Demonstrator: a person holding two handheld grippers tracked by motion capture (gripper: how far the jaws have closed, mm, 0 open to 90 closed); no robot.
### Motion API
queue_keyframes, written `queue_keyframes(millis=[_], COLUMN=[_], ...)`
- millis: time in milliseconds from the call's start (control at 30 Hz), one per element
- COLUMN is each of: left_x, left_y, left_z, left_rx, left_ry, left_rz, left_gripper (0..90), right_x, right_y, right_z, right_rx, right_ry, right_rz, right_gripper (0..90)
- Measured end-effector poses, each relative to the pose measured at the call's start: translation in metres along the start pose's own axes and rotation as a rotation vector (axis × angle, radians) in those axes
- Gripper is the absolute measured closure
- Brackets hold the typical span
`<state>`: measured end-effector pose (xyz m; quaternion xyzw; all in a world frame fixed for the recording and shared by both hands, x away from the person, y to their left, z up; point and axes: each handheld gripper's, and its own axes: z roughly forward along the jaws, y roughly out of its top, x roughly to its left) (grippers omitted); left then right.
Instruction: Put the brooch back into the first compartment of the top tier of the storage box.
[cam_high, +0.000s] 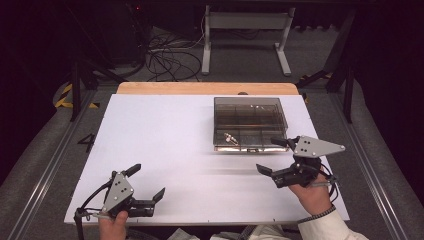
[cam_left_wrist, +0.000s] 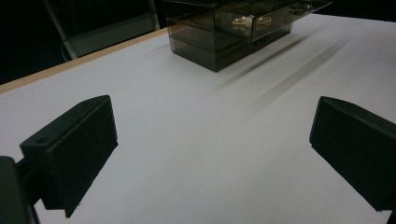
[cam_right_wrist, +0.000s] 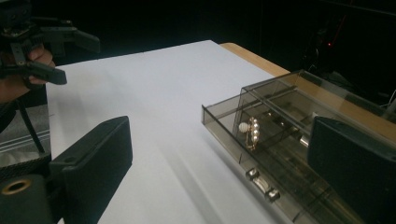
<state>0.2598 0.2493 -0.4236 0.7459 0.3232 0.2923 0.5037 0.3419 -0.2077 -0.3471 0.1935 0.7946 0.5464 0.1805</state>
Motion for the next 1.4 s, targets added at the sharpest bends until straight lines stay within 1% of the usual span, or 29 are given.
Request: queue_keyframes(millis=[67,200,333,467,633,700,800,867,933,967,1000,1067,1100,1167,1267,1333,1400], left_x=[0.000,0.000,0.000,0.000,0.000,0.000,0.000,-0.001,0.000,-0.001,0.000,0.000,0.001,0.003,0.006,0.008,0.010], left_y=[0.000,0.000,0.000,0.000,0.000,0.000,-0.001,-0.001,-0.001,-0.002,-0.002,-0.003,-0.003,-0.005,-0.007,-0.009,-0.010], left_z=[0.000,0.000,0.000,0.000,0.000,0.000,0.000,0.000,0.000,0.000,0.001,0.002,0.002,0.002,0.003,0.002,0.002], left_rx=[-0.001,-0.001,-0.002,-0.001,-0.003,-0.003,-0.004,-0.003,-0.006,-0.005,-0.006,-0.007,-0.007,-0.008,-0.026,-0.036,-0.053], left_ry=[-0.002,-0.002,-0.004,-0.006,-0.008,-0.012,-0.013,-0.015,-0.009,-0.010,-0.008,-0.012,-0.008,-0.011,-0.013,-0.011,-0.014], left_rz=[0.000,0.007,0.008,0.010,0.016,0.017,0.015,0.016,0.021,0.013,0.016,0.007,0.013,0.002,-0.038,-0.049,-0.043], left_gripper=[1.7,1.7,1.7,1.6,1.6,1.7,1.7,1.6,1.7,1.7,1.7,1.7,1.7,1.7,1.7,1.7,1.6], right_x=[0.000,-0.002,-0.002,-0.002,-0.002,-0.002,-0.005,-0.006,-0.005,-0.005,-0.005,-0.003,-0.003,-0.003,-0.003,-0.002,-0.002], right_y=[-0.007,-0.022,-0.036,-0.051,-0.065,-0.072,-0.084,-0.092,-0.098,-0.101,-0.104,-0.109,-0.110,-0.110,-0.106,-0.104,-0.104], right_z=[-0.001,-0.001,0.000,0.002,0.004,0.006,0.009,0.010,0.010,0.010,0.009,0.010,0.011,0.013,0.014,0.013,0.012], right_rx=[0.015,0.014,0.027,0.038,0.056,0.061,0.071,0.082,0.095,0.094,0.090,0.098,0.105,0.110,0.099,0.078,0.069], right_ry=[0.005,0.004,0.005,0.011,0.009,0.012,0.044,0.040,0.027,0.021,0.014,0.010,0.008,0.006,-0.006,-0.003,-0.003], right_rz=[0.010,0.038,0.060,0.074,0.089,0.108,0.158,0.174,0.174,0.175,0.179,0.186,0.184,0.174,0.153,0.144,0.140], right_gripper=[5.1,4.3,3.0,2.6,2.6,2.6,2.6,2.6,2.6,2.6,2.7,2.6,2.6,2.6,2.6,2.6,2.6])
